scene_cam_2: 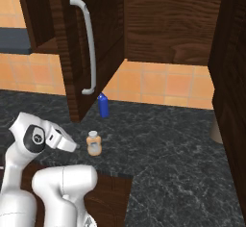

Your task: Put the shaker and condiment bottle from the counter next to their counterparts in the cabinet.

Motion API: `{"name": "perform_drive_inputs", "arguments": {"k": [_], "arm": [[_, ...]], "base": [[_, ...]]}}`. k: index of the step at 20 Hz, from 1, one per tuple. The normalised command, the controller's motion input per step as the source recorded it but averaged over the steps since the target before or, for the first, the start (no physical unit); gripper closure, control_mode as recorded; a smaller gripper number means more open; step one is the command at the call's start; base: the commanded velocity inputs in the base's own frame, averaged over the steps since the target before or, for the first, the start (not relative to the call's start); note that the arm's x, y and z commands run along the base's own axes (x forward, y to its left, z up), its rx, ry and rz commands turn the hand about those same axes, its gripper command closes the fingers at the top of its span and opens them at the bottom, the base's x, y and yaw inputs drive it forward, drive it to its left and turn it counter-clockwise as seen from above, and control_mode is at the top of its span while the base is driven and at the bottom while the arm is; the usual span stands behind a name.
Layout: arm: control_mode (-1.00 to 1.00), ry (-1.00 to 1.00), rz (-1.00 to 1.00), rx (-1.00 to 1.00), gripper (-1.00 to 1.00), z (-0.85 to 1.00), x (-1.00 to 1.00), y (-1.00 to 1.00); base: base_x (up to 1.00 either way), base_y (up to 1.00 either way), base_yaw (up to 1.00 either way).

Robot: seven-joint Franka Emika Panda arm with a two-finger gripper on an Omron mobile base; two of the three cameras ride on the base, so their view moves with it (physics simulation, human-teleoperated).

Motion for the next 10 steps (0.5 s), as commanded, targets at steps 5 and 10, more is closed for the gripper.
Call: {"name": "perform_drive_inputs", "arguments": {"k": [5, 10], "arm": [[-1.00, 0.00, -0.04, 0.02, -1.00, -0.20, 0.14, -0.02], [-1.00, 0.00, -0.05, 0.03, -1.00, -0.14, 0.25, -0.10]], "base": [[0.00, 0.00, 0.00], [0.00, 0.00, 0.00]]}}
